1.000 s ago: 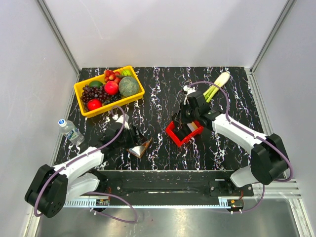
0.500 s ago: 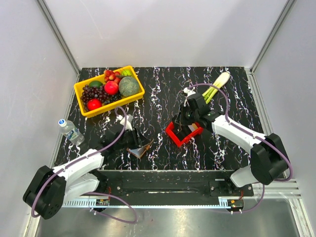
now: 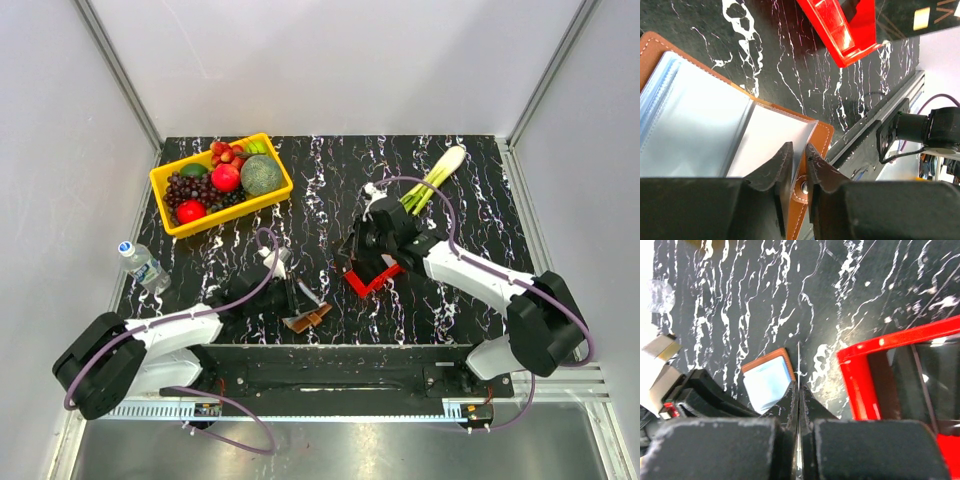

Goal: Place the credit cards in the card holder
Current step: Insert the credit card into the card holder.

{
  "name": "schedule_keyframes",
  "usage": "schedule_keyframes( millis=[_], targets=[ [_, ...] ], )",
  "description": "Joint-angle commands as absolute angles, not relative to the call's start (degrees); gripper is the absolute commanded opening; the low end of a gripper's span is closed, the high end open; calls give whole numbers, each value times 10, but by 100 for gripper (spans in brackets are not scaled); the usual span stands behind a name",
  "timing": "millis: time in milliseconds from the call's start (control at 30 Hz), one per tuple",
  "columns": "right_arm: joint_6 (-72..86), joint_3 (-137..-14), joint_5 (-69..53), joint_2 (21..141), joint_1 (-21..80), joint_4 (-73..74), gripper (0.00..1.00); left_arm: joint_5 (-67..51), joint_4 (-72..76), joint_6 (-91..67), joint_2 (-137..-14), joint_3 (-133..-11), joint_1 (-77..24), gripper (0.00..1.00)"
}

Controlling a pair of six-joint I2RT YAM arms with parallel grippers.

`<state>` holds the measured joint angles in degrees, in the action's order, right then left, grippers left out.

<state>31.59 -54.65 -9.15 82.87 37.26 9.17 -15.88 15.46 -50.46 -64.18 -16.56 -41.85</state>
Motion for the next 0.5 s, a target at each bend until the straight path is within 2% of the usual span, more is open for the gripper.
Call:
schedule_keyframes(
  millis=[0, 133, 233, 333, 400, 467],
  targets=[
    [389, -523, -105, 808, 398, 23, 0, -150, 213, -523, -653, -166, -428, 16],
    [399, -518, -113, 817, 409, 21, 0, -142, 207, -525, -649, -163, -432, 11],
    [408, -507, -117, 817, 415, 15, 0, -134, 200, -525, -649, -157, -434, 0],
    [423, -497, -130, 816, 423, 5, 0, -134, 209, -529, -653, -149, -441, 0],
    [427, -496, -135, 821, 428, 5, 0, -134, 213, -535, -656, -149, -446, 14],
    [433, -494, -136, 825, 438, 5, 0, -132, 226, -543, -654, -145, -453, 18]
  ],
)
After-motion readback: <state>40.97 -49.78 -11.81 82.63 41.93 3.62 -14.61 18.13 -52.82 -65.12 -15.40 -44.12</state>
